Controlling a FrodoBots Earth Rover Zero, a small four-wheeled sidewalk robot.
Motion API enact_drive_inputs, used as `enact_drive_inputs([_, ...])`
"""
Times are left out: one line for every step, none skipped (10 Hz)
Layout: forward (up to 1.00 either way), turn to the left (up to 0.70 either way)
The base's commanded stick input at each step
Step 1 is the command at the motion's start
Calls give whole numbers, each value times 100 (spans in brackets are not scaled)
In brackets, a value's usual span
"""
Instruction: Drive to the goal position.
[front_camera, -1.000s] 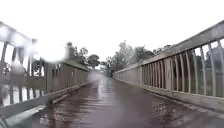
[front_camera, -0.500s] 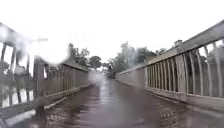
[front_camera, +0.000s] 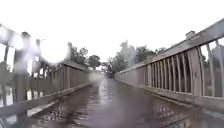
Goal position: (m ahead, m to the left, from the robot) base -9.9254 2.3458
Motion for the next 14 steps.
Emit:
enact_drive_inputs([70, 0])
enact_drive_inputs([70, 1])
enact_drive_inputs([70, 6])
enact_drive_inputs([70, 14])
enact_drive_inputs([70, 8])
enact_drive_inputs([70, 1])
enact_drive_inputs([70, 0])
enact_drive_inputs([70, 0])
enact_drive_inputs([70, 0])
enact_drive_inputs([70, 0])
enact_drive_inputs([70, 0])
enact_drive_inputs([70, 0])
enact_drive_inputs([70, 0])
enact_drive_inputs([70, 0])
